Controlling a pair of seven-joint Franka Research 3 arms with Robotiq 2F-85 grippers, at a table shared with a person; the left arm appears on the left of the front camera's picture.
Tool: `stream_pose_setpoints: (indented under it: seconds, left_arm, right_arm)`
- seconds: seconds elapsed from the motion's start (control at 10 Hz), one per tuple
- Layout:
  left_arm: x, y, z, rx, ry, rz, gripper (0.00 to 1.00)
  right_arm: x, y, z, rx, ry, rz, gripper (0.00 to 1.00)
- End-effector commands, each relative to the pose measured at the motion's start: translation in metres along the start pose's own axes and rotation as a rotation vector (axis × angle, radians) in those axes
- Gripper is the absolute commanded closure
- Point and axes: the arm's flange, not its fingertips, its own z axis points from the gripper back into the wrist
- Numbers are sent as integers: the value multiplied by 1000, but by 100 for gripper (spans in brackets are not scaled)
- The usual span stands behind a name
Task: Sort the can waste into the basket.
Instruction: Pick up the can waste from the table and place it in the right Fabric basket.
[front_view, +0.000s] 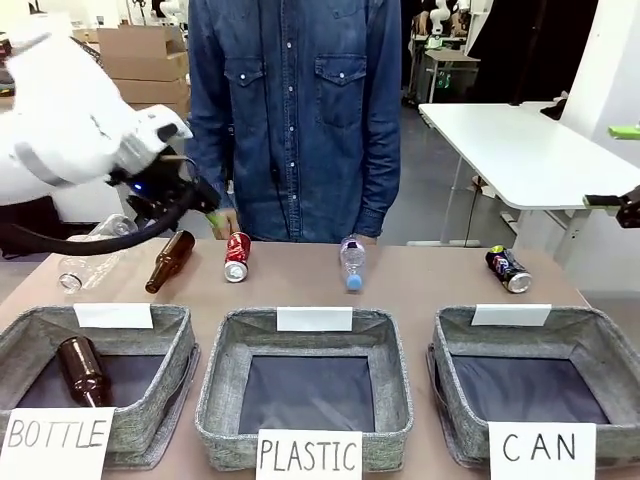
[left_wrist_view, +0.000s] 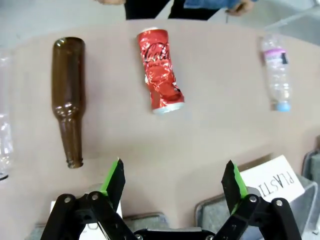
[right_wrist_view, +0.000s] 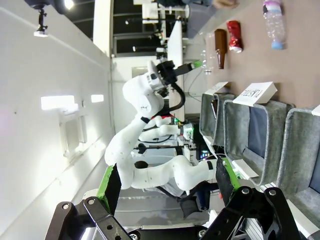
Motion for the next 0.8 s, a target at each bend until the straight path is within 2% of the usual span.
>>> stream_pose_setpoints:
  seconds: [0.0,0.1,0.2,0.3,0.5,0.7]
  left_arm:
    - [21,0,-4,-4,36,28,0]
    - [19,22,12,-90,67,26,0]
    - [8,60,47,-240,70,32,0]
    - [-13,93,81,-324,34,54,0]
    - [-77,155,142,-508,-48,31,0]
    - [-137,193,180,-594,-162,51,0]
  right_arm:
    - [2,1,0,16,2,24,0]
    - [2,1,0,16,2,24,0]
    - [2,1,0,16,2,24,0]
    - [2,1,0,16,2,24,0]
    - [2,1,0,16,2,24,0]
    - [2,1,0,16,2,24,0]
